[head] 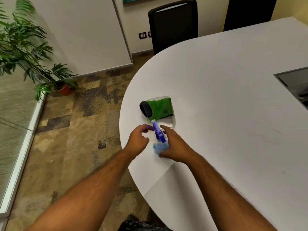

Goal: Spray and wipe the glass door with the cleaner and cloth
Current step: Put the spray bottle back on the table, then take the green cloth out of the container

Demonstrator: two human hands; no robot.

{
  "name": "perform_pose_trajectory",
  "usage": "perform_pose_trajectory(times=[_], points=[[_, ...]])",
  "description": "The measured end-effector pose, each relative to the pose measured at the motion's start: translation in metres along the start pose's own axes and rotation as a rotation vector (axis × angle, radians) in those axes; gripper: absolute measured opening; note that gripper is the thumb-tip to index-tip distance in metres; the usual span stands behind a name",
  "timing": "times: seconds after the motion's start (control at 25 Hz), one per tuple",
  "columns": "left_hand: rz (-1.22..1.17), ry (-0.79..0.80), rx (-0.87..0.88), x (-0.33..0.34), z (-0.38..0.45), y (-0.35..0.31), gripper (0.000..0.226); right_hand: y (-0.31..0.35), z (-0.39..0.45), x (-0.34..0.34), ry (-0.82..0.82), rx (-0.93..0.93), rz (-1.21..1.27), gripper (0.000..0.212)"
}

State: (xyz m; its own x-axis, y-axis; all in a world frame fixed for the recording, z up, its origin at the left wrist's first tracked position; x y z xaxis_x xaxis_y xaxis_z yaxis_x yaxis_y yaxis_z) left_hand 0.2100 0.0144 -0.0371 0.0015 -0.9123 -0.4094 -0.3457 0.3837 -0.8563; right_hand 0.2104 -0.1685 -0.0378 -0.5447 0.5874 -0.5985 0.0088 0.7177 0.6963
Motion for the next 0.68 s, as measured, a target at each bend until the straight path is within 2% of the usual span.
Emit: perform_pose_trajectory(times=[0.08, 0.28, 0.52, 0.68], points=[[0.035, -0.018, -0.015, -0.003, 0.016, -0.003, 0.06, -0.016, 0.012, -0.02, 0.074, -0.024, -0.122, 0.107], [0.004, -0.107, -0.054, 0.001, 0.048, -0.004, 0.042, -0.041, 0.089, -0.055, -0.138, 0.012, -0.136, 0.071], [-0.098, -0.158, -0.15, 0.017, 0.064, -0.001, 0.049, -0.055, 0.163, -0.046, -0.181, 0.007, -0.307, 0.058], [-0.16, -0.195, -0.181, 0.023, 0.064, 0.01, 0.041, -0.052, 0.18, -0.033, -0.18, 0.051, -0.54, 0.05]])
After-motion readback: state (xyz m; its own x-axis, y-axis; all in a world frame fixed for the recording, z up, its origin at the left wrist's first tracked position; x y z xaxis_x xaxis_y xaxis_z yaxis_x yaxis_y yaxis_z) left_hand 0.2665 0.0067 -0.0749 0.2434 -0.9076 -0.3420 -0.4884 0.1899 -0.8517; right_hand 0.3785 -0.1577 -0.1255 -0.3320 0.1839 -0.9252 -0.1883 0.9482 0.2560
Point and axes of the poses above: each hand's wrist, its own z-axis towards the middle knuckle, its own x-axis out of the palm, y = z × x, the point moved 2 cm from there along z, towards the middle knuckle, and after that the axes turned 7 degrees about -z, right-handed, at the moved point
